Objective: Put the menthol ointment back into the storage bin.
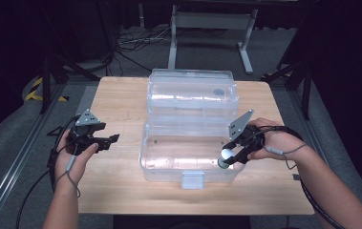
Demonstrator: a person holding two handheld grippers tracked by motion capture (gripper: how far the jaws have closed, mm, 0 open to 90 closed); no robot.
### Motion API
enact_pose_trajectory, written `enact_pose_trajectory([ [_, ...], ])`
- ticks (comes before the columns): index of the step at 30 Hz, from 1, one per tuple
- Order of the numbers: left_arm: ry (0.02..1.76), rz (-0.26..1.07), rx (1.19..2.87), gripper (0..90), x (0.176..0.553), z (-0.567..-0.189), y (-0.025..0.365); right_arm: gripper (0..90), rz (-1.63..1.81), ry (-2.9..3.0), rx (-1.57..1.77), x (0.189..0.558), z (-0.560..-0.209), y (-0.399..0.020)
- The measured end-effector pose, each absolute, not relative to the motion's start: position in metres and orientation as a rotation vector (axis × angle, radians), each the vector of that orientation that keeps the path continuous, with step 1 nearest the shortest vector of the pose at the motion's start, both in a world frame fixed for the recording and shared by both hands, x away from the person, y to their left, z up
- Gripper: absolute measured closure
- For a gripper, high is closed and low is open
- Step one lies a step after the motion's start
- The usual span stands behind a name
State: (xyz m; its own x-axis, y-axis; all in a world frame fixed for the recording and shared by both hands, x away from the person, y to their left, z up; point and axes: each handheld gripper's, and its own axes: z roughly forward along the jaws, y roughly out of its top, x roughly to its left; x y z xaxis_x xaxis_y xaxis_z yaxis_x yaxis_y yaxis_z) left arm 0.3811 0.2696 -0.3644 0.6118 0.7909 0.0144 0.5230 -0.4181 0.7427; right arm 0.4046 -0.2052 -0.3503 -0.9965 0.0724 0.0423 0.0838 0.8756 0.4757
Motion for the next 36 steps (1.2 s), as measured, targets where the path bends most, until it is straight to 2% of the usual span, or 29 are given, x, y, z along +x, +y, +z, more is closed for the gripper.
enact_pose_trajectory([
  [36,1.029,0.484,2.121,32.7,0.381,-0.365,0.271,50.7,-0.579,-3.004,-0.156,0.409,-0.383,-0.197],
])
